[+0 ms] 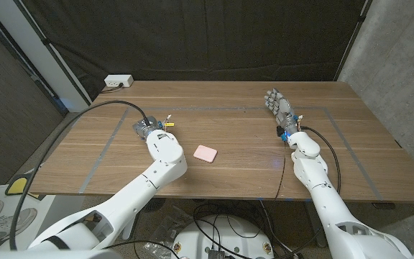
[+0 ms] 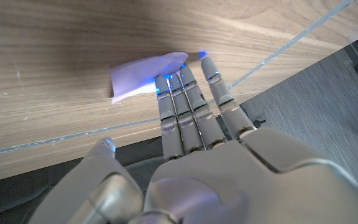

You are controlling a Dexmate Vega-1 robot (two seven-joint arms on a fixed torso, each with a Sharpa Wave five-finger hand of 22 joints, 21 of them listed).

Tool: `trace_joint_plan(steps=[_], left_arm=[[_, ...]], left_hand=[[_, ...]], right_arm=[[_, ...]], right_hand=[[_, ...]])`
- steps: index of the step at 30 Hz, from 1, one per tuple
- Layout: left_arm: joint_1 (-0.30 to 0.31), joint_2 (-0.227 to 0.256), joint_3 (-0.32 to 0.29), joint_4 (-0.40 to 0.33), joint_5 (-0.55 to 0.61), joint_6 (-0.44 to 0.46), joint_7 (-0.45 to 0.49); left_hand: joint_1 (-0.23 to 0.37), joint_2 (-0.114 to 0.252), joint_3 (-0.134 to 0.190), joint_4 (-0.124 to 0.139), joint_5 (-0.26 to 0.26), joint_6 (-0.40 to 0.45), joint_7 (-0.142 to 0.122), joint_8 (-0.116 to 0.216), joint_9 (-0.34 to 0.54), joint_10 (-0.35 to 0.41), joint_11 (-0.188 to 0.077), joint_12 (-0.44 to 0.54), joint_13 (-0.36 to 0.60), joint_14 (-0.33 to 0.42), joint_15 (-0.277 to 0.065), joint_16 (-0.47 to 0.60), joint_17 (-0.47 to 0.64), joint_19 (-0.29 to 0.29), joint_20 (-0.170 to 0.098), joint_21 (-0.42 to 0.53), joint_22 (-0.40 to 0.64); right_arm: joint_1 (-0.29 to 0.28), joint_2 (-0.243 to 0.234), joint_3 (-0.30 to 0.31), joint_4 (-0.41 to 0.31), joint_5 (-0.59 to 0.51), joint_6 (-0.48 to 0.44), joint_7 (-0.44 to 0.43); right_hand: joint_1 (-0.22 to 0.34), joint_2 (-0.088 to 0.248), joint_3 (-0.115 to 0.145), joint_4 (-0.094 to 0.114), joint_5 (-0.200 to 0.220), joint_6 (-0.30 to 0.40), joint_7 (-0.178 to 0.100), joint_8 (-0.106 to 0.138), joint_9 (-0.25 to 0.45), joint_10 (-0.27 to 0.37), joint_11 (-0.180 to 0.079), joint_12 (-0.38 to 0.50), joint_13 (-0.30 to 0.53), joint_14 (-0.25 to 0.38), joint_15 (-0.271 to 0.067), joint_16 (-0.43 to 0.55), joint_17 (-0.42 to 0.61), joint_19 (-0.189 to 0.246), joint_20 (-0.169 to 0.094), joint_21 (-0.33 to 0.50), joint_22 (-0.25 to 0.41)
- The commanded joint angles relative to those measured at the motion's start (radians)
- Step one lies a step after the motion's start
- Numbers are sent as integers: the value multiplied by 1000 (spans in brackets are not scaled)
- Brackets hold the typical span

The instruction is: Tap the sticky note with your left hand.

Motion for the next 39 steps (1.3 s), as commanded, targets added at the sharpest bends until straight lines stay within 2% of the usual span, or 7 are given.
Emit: trace_joint_plan(steps=[1,7,8,13,21,31,39], left_arm=[[-37,21,28,33,-41,11,-21],[-30,37,26,-2,-58,-3,-17],[-22,39,21,-14,-61,-12,-5],[21,54,-6,-90,-72,-63,37],[118,60,-106,-238,-136,-194,102],[166,48,-179,-296,-180,-270,119],[233,22,-299,-326,-302,-411,171]], left_hand=[[1,-1,-5,-1,1,10,2,5,5,13,-1,-1,3,10,0,-3,-1,4,-2,-1,2],[-1,-2,-7,1,2,4,-2,-2,5,8,-2,-8,3,-2,0,-13,-1,-16,4,-11,2],[-4,0,-9,4,4,-19,-21,-15,6,-6,0,-18,4,-17,5,-24,0,-39,16,-23,3],[-8,3,-13,9,6,-62,-52,-37,8,-46,4,-38,6,-62,20,-48,2,-90,33,-49,5],[-7,8,-14,9,8,-75,-79,-42,10,-79,3,-48,7,-95,27,-59,4,-125,41,-67,6],[-2,12,-14,6,8,-139,-99,-61,11,-125,-2,-54,9,-141,29,-69,5,-145,47,-81,7],[5,20,-16,4,8,-317,-126,-77,13,-227,4,-59,12,-226,46,-73,7,-174,56,-103,9]], right_arm=[[15,7,-3,27,-9,27,-16],[21,10,-3,36,-9,35,-20],[22,10,-4,37,-10,36,-21],[22,11,-5,36,-10,37,-22],[21,13,-4,37,-6,43,-24],[18,14,-6,30,-7,41,-26],[11,16,-13,12,-13,32,-33]], right_hand=[[-9,2,3,9,3,-2,3,4,2,7,-2,-3,5,9,2,-2,1,9,3,3,4],[-10,2,3,10,3,-2,2,4,2,8,-2,-3,5,11,1,-1,1,10,2,3,4],[-10,2,3,10,3,-1,2,4,2,8,-1,-3,5,12,0,-1,1,10,2,3,4],[-11,2,4,11,4,0,2,5,2,9,0,-3,5,16,-2,0,1,10,2,3,4],[-12,2,4,12,4,2,3,6,2,10,1,-3,5,21,-1,1,1,12,3,4,4],[-13,2,5,12,5,3,2,6,2,10,0,-4,5,21,-1,0,1,12,3,3,4],[-14,2,6,12,5,2,1,6,2,10,0,-5,5,21,0,0,1,11,4,3,4]])
